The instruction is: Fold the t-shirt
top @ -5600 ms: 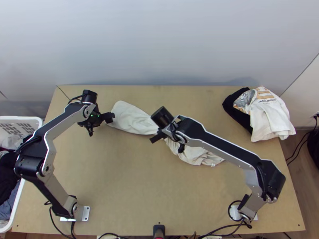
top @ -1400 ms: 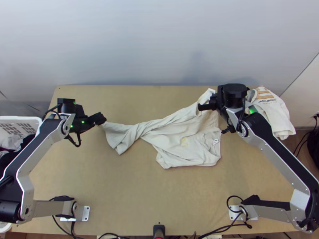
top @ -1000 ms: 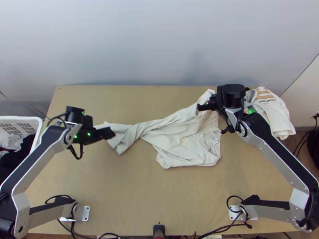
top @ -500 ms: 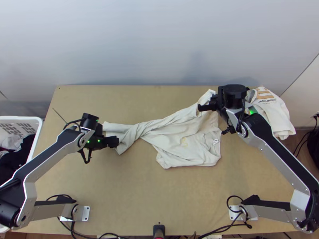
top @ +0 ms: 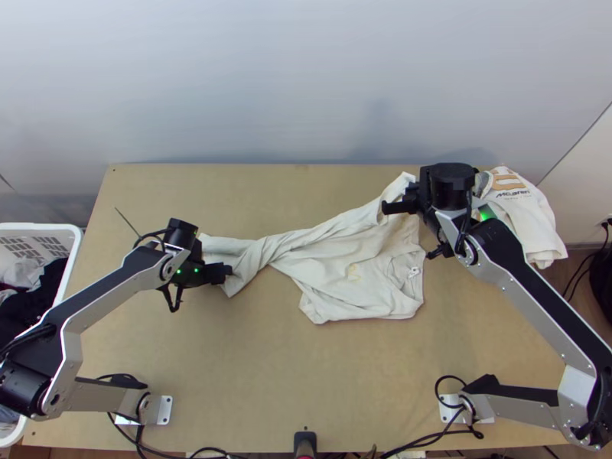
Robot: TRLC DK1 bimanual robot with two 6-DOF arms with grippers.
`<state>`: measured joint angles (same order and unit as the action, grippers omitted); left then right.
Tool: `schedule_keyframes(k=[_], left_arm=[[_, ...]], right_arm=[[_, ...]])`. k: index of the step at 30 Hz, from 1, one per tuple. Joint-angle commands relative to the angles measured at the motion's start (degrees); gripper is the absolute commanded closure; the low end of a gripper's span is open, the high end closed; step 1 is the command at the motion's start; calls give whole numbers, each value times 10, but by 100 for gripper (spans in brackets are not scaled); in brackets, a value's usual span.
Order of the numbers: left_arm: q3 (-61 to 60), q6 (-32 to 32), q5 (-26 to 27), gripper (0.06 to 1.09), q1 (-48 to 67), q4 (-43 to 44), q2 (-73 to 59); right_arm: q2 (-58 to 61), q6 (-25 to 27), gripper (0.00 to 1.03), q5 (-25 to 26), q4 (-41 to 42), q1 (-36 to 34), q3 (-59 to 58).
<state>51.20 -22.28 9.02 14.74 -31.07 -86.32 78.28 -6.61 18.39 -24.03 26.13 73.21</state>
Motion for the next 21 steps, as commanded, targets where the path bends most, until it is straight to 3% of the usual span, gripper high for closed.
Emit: schedule_keyframes(k=[1, 5, 7, 14, 21], left_arm=[[0, -7, -9, 64, 2, 18, -16], [0, -20, -22, 86, 12, 22, -10], [1, -20, -29, 104, 14, 24, 0], [58, -30, -31, 104, 7, -18, 63], [245, -51, -32, 104, -47, -117, 81]], right_arm=[[-2, 1, 100, 0, -2, -1, -3], [-5, 2, 100, 0, -2, -2, -7], [-6, 2, 100, 0, -2, -3, -8], [-8, 3, 100, 3, -2, -3, 1], [-22, 43, 100, 56, -1, -5, 64]])
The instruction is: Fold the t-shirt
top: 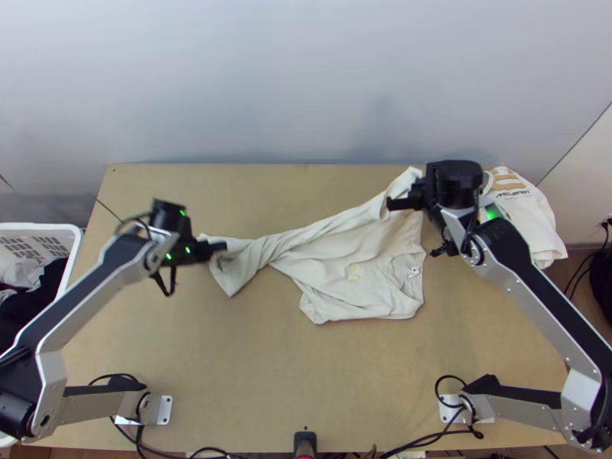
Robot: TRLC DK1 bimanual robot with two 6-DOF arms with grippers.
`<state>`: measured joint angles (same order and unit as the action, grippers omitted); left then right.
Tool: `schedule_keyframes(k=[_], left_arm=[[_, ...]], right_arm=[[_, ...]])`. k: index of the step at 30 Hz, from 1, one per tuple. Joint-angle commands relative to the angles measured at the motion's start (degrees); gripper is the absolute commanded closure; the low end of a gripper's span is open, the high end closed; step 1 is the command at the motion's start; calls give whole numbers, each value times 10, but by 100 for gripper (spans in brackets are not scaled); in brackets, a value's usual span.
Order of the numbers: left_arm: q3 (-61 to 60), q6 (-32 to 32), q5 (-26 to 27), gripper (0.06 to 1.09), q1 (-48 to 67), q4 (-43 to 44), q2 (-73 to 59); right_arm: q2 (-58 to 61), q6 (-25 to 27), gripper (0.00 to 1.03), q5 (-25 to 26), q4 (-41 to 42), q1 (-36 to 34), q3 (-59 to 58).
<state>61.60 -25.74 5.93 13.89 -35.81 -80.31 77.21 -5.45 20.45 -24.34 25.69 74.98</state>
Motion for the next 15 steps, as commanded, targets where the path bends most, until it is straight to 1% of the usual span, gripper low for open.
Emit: schedule_keyframes(k=[1, 8, 10, 12, 15], left_arm=[[174, -18, -1, 104, -49, -84, 17], [432, -48, 0, 104, -101, -175, -33], [511, -56, 0, 104, -110, -203, -51], [593, -63, -1, 104, -120, -226, -68], [708, -74, -6, 105, -135, -240, -85]], right_arm=[[-14, 38, 100, 43, 3, 0, 60], [-30, 90, 100, 93, 3, 0, 148], [-38, 112, 100, 113, 9, 1, 164], [-51, 149, 100, 135, 38, 3, 168], [-72, 231, 100, 182, 119, 18, 162]])
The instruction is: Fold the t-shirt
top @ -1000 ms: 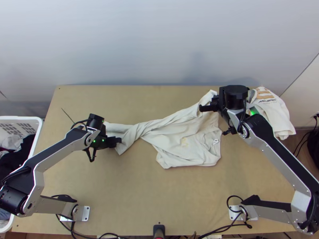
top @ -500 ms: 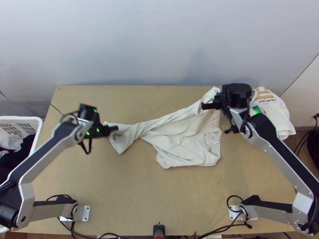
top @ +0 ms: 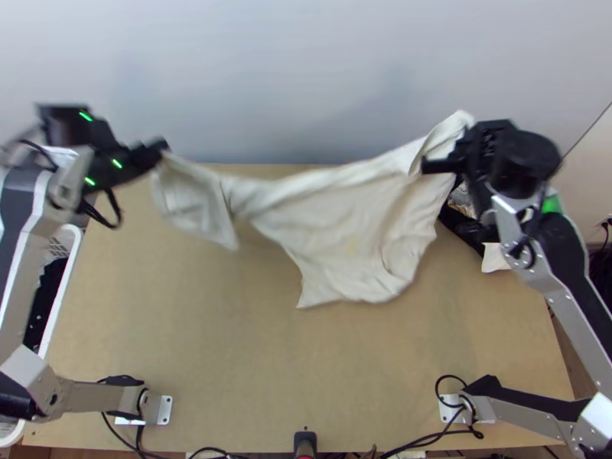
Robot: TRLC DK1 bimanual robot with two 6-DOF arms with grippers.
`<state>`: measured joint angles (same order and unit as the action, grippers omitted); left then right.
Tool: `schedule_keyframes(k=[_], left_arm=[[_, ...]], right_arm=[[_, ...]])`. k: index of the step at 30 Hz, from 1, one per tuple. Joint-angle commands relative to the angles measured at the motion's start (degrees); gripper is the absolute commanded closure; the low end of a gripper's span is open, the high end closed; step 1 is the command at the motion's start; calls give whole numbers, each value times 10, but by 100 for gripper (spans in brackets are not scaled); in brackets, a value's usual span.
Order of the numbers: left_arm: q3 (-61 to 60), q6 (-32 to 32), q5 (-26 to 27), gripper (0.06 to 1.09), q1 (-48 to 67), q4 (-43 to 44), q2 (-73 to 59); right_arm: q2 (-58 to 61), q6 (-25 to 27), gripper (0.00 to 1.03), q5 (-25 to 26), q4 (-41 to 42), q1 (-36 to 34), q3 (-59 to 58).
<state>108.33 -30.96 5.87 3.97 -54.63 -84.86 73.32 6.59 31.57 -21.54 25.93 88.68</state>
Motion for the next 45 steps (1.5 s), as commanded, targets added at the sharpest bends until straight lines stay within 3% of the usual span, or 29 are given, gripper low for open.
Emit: schedule_keyframes(k=[1, 4, 12, 16, 23, 36, 40, 45], left_arm=[[253, -22, -7, 105, -35, -41, -32], [253, -18, -18, 105, -30, -17, 1], [202, -7, -12, 105, -19, -34, 58], [202, 18, -9, 105, -8, -37, 93], [201, 30, -9, 105, -49, -45, 110], [196, 47, -8, 105, -5, -116, 175], [98, 50, -3, 105, 57, -153, 233], [-38, 79, 25, 105, 122, -179, 294]], right_arm=[[-41, 143, 100, 86, 128, 21, 19], [-58, 226, 100, 113, 229, 24, 4], [-85, 311, 100, 141, 331, 36, -18], [-112, 431, 100, 141, 430, 74, -41], [-174, 516, 100, 133, 466, 83, -64], [-239, 571, 100, 128, 481, 82, -71], [-261, 569, 100, 137, 477, 88, -105], [-277, 570, 100, 179, 472, 144, -156]])
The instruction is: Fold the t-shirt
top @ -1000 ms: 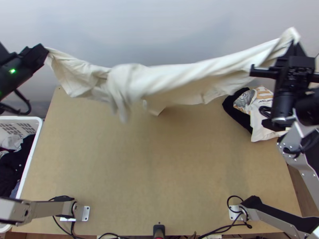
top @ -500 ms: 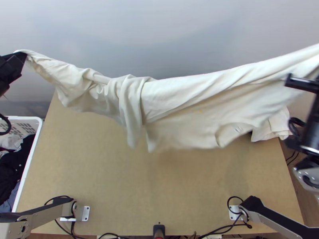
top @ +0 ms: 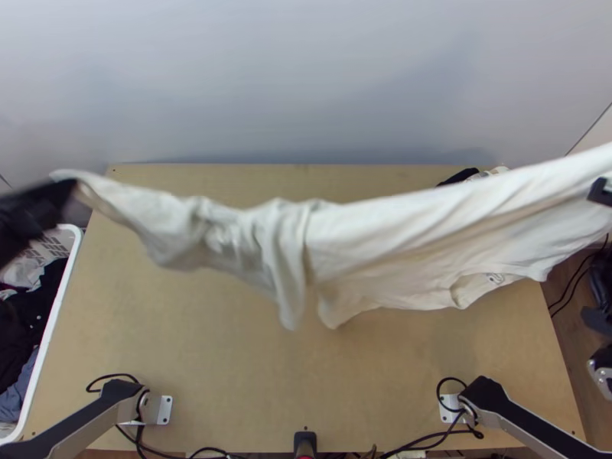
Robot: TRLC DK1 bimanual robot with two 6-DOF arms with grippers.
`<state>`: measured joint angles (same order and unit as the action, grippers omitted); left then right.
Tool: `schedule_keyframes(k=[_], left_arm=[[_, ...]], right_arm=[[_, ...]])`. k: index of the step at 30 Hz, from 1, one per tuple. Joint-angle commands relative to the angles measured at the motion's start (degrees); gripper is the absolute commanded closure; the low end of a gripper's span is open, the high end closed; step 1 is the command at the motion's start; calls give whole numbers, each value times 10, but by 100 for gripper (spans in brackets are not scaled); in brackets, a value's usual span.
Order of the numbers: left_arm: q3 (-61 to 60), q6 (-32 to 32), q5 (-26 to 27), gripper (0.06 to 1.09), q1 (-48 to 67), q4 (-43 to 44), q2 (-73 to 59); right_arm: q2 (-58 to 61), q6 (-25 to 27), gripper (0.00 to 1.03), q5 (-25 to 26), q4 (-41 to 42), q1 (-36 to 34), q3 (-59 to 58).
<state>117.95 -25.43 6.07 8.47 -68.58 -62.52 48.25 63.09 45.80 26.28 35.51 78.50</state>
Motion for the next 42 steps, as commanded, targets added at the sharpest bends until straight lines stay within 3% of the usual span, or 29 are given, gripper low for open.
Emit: schedule_keyframes(k=[1, 4, 8, 15, 24, 29, 35, 37, 42], left_arm=[[-163, 28, 23, 105, 87, -40, 79], [-254, 43, 24, 105, 92, -30, 99], [-395, 84, 26, 104, 43, 26, 123], [-580, 92, 34, 104, -41, 236, 95], [-582, 12, 36, 104, -75, 372, -81], [-555, -26, 36, 78, -78, 379, -157], [-505, -31, 79, 20, -108, 371, -248], [-480, -30, 85, 12, -112, 369, -257], [-395, -26, 119, 12, -82, 310, -261]], right_arm=[[-31, 5, 100, 47, -8, 70, -70], [-36, 4, 100, 80, -9, 127, -116], [-29, -29, 100, 82, -13, 136, -169], [11, -96, 100, 61, -40, 127, -226], [143, -314, 100, -53, -141, -28, -175], [229, -439, 100, -82, -201, -66, -121], [305, -565, 100, -132, -277, -109, -77], [324, -597, 100, -152, -295, -123, -67], [372, -677, 100, -206, -379, -154, -19]])
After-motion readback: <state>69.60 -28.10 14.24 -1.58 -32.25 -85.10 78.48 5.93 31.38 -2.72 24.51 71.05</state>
